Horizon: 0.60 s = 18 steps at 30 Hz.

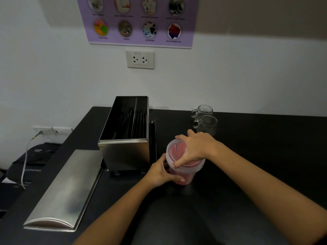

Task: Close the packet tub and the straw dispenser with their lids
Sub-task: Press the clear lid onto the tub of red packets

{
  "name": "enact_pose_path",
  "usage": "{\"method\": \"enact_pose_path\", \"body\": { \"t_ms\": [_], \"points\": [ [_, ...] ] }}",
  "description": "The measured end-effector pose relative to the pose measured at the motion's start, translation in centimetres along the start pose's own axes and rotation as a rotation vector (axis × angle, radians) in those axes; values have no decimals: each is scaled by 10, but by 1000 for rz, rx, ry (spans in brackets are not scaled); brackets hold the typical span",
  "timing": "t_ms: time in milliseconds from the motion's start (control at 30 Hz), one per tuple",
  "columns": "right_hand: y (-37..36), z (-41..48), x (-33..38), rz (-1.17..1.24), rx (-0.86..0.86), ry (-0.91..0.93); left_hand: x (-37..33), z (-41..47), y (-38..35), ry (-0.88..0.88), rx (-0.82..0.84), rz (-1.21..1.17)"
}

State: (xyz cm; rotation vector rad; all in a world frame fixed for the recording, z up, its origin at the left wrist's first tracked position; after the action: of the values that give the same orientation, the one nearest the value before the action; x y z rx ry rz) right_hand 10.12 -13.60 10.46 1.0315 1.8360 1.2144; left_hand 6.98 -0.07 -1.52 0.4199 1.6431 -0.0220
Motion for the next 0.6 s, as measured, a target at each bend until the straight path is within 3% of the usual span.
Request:
{"method": "enact_pose_path", "body": {
  "t_ms": [267,367,467,600],
  "points": [
    [5,-2,6,34,57,-81,2,-1,0,11,3,-38],
    [9,-3,2,132,176,-81,2,-1,0,17,18,-27],
    [15,-6,-5,234,230,22,2,-1,0,25,17,-34],
    [10,-4,-3,191,214,143,5,1,-1,29,-12,-39]
  ]
}}
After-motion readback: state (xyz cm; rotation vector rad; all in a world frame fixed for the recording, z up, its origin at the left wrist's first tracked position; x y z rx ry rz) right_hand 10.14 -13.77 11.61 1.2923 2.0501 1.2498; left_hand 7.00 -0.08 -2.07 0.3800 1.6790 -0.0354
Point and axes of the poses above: each hand's wrist, its own z-axis towards the middle knuckle, its own y-axis out of the back of the hand, x = y × z, the point moved 2 cm from there along z, towards the middle knuckle, and after that the axes turned 5 degrees about -z, right-handed, at the moved point
